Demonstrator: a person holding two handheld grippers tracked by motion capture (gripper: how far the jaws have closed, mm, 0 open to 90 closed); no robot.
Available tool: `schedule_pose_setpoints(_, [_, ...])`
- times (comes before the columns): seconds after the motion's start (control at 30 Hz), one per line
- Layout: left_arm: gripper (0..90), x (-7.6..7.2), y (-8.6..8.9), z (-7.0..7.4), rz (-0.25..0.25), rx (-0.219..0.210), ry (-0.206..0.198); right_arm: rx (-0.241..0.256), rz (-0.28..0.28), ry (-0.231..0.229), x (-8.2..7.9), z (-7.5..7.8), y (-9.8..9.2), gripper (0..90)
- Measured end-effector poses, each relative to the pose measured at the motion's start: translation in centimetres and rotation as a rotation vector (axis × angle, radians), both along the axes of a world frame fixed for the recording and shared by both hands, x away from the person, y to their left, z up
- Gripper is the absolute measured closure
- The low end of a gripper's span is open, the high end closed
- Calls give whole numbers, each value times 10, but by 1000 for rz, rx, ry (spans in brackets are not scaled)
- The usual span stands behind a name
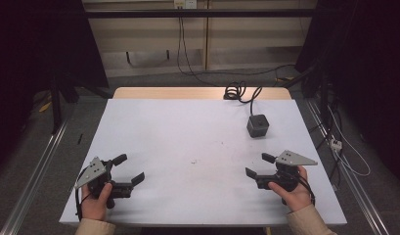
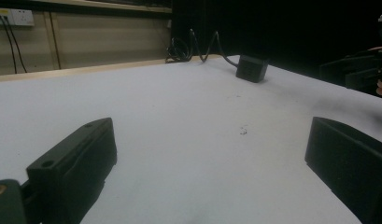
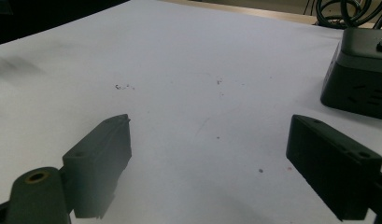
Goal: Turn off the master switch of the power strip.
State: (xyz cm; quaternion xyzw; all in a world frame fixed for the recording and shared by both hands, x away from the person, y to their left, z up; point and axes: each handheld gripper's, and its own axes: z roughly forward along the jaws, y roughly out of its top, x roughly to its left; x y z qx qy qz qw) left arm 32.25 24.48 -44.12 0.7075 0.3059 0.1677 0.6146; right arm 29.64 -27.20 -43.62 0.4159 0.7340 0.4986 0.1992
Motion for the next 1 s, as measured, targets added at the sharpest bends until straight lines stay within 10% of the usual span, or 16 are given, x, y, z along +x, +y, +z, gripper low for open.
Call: schedule_pose_setpoints(1.0, [18,0,0,-1,2,7,3,-9,-18,-11,-19,-7,-17,139])
